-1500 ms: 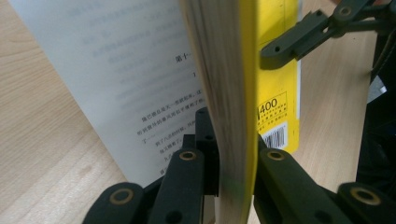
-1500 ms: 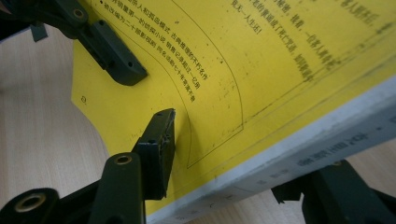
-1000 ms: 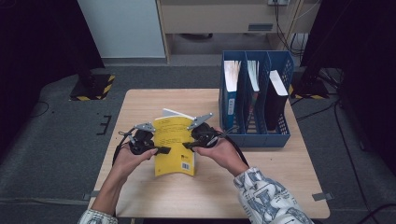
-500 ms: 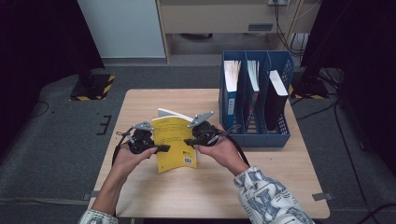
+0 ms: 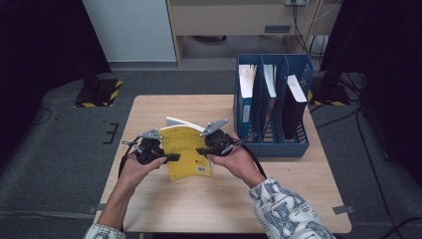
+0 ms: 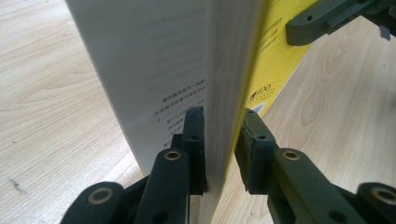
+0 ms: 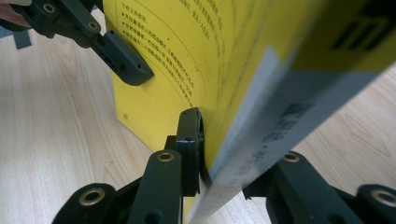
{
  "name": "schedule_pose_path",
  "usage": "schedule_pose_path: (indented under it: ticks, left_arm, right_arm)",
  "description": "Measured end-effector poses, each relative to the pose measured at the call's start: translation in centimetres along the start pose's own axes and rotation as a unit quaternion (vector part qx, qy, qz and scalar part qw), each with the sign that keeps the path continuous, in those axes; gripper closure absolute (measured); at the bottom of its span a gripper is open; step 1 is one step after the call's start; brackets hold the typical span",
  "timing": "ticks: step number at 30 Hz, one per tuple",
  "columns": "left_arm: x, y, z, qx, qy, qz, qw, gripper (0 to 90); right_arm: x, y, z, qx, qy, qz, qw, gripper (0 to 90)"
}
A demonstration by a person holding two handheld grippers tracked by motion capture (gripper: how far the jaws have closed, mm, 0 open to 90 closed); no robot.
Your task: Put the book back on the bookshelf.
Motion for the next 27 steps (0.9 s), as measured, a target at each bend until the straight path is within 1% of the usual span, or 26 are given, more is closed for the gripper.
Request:
schedule_pose_path:
  ticks: [8,15,17,19,27]
  left_arm:
    - [-0.16,0.01,-0.02,0.006,0.003,0.004,1.0000,73.2]
    - [-0.32,-0.11,0.09,0.000,0.002,0.009,1.0000,70.6]
    - [-0.37,-0.16,0.10,-0.001,0.005,0.010,0.9999,69.6]
    - [-0.37,-0.17,0.11,-0.001,0.005,0.010,0.9999,69.3]
    - [-0.42,-0.44,0.13,0.006,0.008,0.015,0.9998,64.7]
  right_arm:
    - [0.03,0.03,0.06,0.001,-0.004,0.003,1.0000,73.9]
    - [-0.08,0.06,0.09,0.001,-0.005,0.003,1.0000,73.9]
    - [-0.13,0.05,0.14,0.001,-0.003,0.008,1.0000,73.9]
    - [-0.21,0.06,0.15,0.002,-0.002,0.007,1.0000,73.8]
    - [-0.60,-0.19,0.35,0.008,-0.001,0.016,0.9998,73.6]
Point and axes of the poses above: each handheld gripper's, and its own axes: z roughly backward along the jaws, y roughly out of its top, x roughly to its right, the point moved 2 cm from there along -z, roughly forward along the jaws, and after that the axes turned 3 degrees about z, right-handed, at the moved point
